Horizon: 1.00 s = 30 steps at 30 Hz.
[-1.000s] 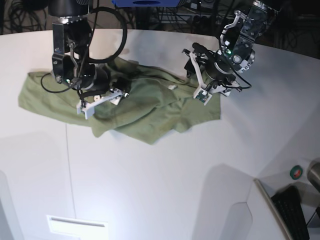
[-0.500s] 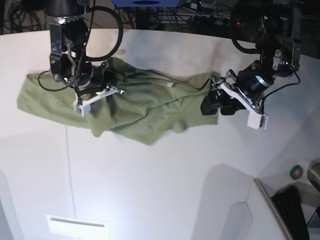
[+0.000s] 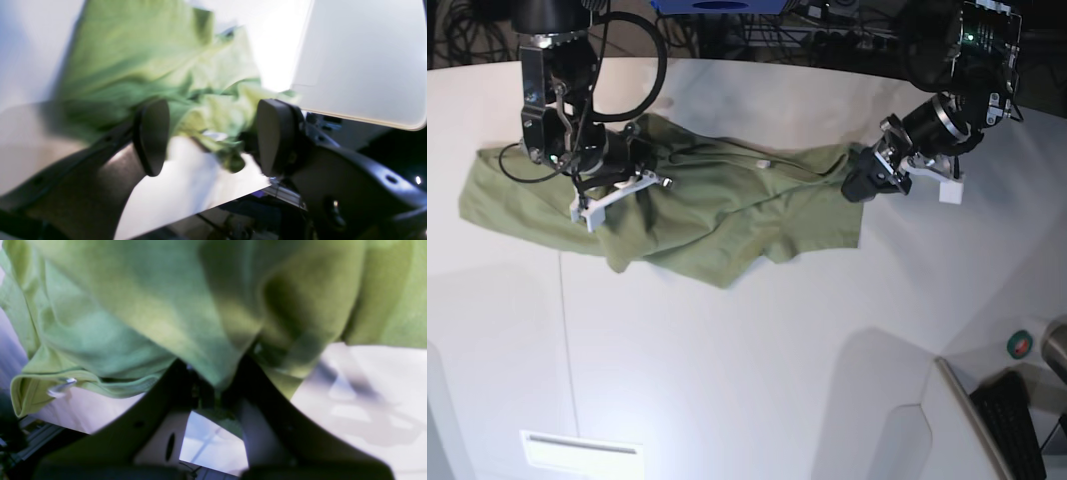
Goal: Layout the t-shirt on the table in an organized manner, then fold the t-shirt properly
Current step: 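Release and regrasp the shirt edge with the left gripper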
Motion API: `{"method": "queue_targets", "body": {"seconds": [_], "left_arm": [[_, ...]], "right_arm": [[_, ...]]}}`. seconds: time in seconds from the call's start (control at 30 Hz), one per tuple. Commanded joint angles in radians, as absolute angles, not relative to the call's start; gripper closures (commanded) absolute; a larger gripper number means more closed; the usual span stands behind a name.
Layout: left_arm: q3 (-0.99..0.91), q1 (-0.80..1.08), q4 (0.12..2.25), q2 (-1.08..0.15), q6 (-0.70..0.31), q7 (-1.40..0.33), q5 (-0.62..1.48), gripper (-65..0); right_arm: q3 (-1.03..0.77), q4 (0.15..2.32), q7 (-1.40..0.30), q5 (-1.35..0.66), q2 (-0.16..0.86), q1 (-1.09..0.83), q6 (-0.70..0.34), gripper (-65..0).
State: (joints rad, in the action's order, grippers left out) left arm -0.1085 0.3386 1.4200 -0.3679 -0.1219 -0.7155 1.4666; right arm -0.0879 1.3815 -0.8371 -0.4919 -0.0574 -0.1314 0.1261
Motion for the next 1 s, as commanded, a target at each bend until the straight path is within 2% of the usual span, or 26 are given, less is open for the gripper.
{"method": "queue_targets", "body": {"seconds": [0.0,0.4,0.57,0.63,0.7,0.8,0.87,0.97], "left_arm": [[-0.114,0.352,1.414,-0.386,-0.131,-0.716,1.484,-39.0],[-0.116,0.357,1.363,-0.375,-0.131,-0.716,1.484,-39.8],[-0.116,0.363,1.569,-0.387,-0.124,-0.711,1.434,-39.8],[-0.104,0.364,1.705,-0.387,-0.104,-0.714,1.148,-39.7],[-0.05,0.381,1.836,-0.377,-0.027,-0.745,0.796,-39.8],[0.073,0.389,1.916,-0.377,0.004,-0.816,0.375,-39.8],[0.157,0.389,1.92,-0.386,0.001,-0.832,0.209,-39.8],[0.294,0.386,1.917,-0.414,-0.061,-0.835,-0.015,-39.8]], "right_arm": [[-0.093,1.397,-0.834,-0.483,-0.053,-0.125,0.127,0.0],[-0.09,1.397,-0.834,-0.483,-0.051,-0.122,0.125,0.0],[-0.091,1.397,-0.829,-0.483,-0.027,-0.124,0.125,0.0],[-0.091,1.395,-0.829,-0.483,-0.024,-0.124,0.125,0.0],[-0.096,1.395,-0.831,-0.483,-0.021,-0.124,0.125,0.0],[-0.097,1.395,-0.832,-0.483,-0.019,-0.12,0.125,0.0],[-0.097,1.395,-0.832,-0.483,-0.021,-0.12,0.125,0.0],[-0.091,1.395,-0.832,-0.483,-0.024,-0.12,0.125,0.0]]}}
